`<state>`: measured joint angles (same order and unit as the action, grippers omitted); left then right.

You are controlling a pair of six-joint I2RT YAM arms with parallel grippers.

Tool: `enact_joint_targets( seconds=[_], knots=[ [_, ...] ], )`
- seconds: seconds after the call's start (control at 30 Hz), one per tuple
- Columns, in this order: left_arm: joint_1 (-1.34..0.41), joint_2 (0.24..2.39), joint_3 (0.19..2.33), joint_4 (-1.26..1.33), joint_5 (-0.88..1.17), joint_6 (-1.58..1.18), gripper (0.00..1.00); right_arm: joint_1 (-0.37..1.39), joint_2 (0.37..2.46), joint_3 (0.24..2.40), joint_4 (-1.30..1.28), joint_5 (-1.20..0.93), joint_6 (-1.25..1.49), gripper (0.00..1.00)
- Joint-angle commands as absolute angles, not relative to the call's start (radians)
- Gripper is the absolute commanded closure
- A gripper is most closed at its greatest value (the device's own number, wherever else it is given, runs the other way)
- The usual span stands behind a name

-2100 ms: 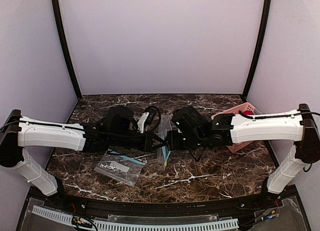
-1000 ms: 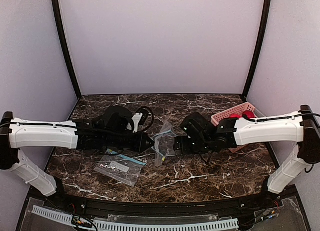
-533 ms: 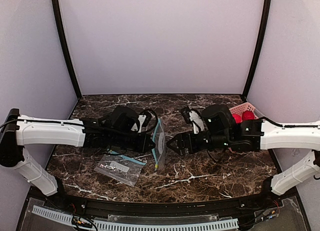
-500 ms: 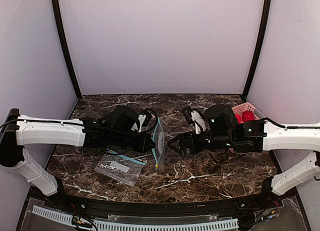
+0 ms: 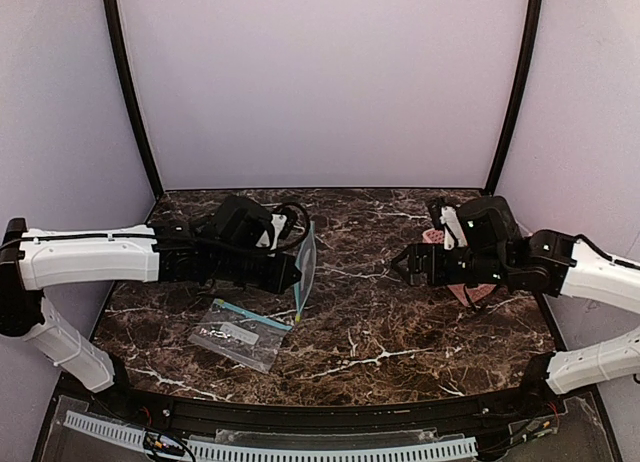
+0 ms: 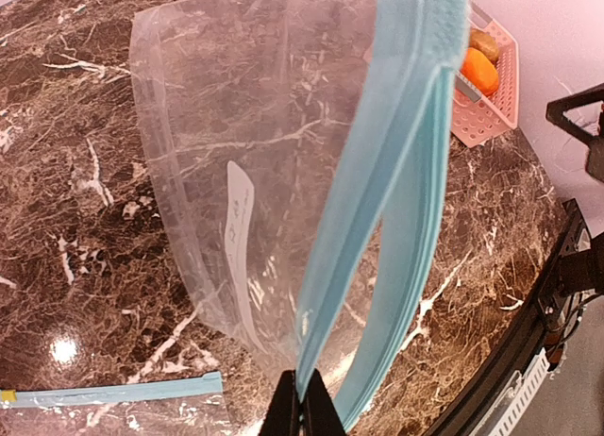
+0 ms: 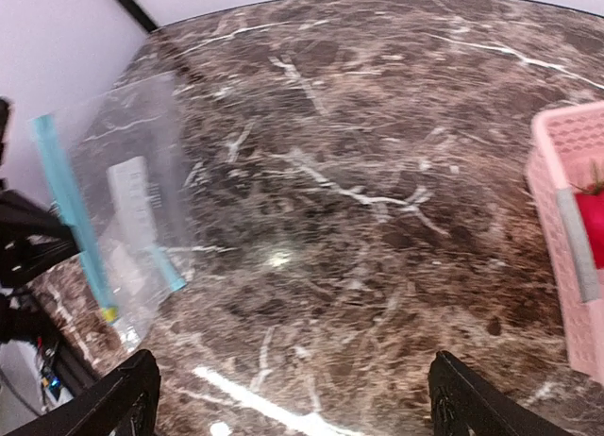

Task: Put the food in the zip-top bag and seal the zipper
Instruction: Open the zipper food storage bag.

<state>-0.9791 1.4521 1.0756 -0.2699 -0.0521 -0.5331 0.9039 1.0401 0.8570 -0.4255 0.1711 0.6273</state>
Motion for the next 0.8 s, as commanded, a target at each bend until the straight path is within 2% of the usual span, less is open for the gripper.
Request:
enact_joint_targets(
  seconds=[0.0, 0.33, 0.77],
  knots=[
    [-0.971, 1.414, 1.103, -0.418, -0.129, -0.473, 0.99, 0.732, 1.055, 0.907, -0.593, 0.197, 0.618, 0.03],
    [-0.965, 1.396, 1.049, -0.407, -0.109, -0.495, 0.99, 0.360, 1.204, 0.970, -0.609, 0.168, 0.490, 0.03],
    [-0.966, 1.392, 1.014, -0.316, -0.069, -0.535, 0.99, 0.108, 1.533, 1.068, -0.420, 0.100, 0.384, 0.07]
  ],
)
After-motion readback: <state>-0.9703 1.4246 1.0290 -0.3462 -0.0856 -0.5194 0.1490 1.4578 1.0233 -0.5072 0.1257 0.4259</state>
